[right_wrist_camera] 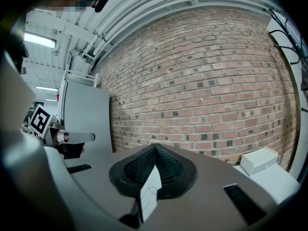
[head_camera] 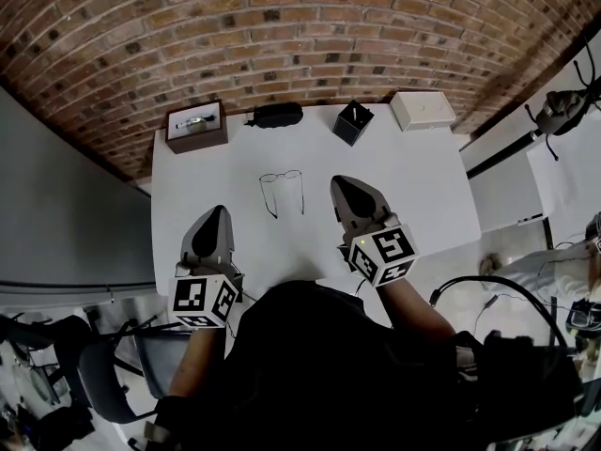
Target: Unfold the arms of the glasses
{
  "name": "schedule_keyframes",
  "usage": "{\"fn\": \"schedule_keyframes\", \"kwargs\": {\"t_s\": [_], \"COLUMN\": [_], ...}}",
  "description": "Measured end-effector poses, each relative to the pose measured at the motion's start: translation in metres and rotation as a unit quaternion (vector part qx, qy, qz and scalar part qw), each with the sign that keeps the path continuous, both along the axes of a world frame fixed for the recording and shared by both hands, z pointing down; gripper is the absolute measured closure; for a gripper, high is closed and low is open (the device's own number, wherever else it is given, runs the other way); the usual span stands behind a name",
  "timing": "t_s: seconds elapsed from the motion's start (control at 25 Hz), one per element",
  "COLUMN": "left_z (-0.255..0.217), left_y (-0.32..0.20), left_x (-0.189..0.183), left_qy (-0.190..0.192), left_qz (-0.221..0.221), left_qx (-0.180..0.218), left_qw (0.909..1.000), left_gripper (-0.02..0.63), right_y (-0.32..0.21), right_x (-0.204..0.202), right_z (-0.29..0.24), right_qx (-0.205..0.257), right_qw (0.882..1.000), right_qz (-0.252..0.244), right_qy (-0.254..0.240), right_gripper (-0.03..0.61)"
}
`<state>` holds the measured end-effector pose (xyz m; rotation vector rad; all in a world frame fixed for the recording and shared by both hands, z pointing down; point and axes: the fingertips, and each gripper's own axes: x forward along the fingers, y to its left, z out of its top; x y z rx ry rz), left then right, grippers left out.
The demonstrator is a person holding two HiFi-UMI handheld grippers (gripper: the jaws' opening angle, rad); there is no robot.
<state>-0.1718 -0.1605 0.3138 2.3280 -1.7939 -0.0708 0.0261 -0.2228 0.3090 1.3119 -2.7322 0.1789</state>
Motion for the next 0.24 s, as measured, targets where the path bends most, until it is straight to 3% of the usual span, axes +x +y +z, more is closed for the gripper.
{"fn": "schedule_keyframes", "kwargs": {"t_s": [0.24], "left_z": [-0.0025], "left_y": [-0.0014], "left_x": [0.0011], "left_qy": [0.003], "left_qz": [-0.003], "left_qx": [0.005], "left_qw": [1.0], "left_gripper": [0.604], "right_y": [-0.001], "right_x": [0.0007], "right_z": [-0.0036], "right_qx": [0.005], "right_qw": [1.0], "right_qz": [0.002], "right_qy": [-0.004], "right_gripper": [0.571]}}
